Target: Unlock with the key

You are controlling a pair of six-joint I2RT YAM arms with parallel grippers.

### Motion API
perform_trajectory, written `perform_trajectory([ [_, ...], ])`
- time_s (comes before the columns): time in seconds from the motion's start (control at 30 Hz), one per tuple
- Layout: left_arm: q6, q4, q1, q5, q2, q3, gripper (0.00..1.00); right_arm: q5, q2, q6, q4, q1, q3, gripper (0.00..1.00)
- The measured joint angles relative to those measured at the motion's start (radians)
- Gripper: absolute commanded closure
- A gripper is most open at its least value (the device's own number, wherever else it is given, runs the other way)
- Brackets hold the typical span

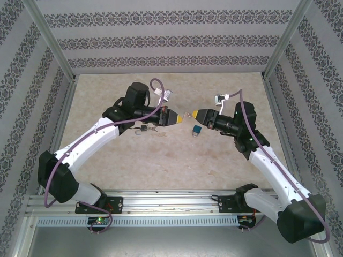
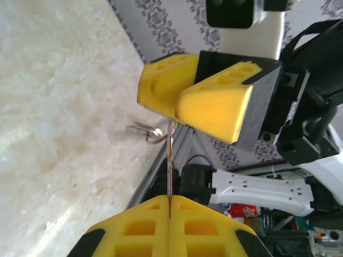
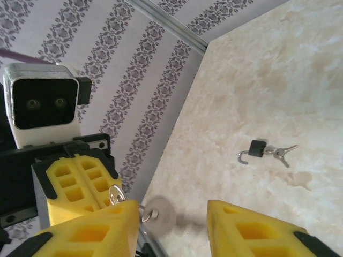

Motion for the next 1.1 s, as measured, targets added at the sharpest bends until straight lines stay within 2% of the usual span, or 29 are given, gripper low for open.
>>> perform_trajectory([
  [0.23, 0.12, -0.196, 0.0, 0.008, 0.02, 0.074, 1.0, -0.034, 0.002, -0.043, 0.0, 0.011, 0.002, 0.53],
  [0.4, 0.157, -0.239, 0.0, 0.05, 0.02, 0.081, 1.0, -0.092, 0.02, -0.05, 0.04, 0.044, 0.003, 0.58],
  [0.67, 0.179, -0.254, 0.0, 0.085, 0.02, 0.081, 1.0, -0.165, 0.05, -0.05, 0.073, 0.088, 0.008, 0.55],
  [0.97, 0.187, -0.254, 0.0, 0.092, 0.02, 0.081, 1.0, -0.196, 0.059, -0.05, 0.09, 0.094, 0.011, 0.65],
  [1.03, 0.192, -0.254, 0.0, 0.092, 0.02, 0.081, 1.0, -0.202, 0.059, -0.051, 0.088, 0.094, 0.011, 0.7],
  [1.1, 0.195, -0.254, 0.0, 0.092, 0.02, 0.081, 1.0, -0.208, 0.058, -0.051, 0.087, 0.094, 0.011, 0.7],
])
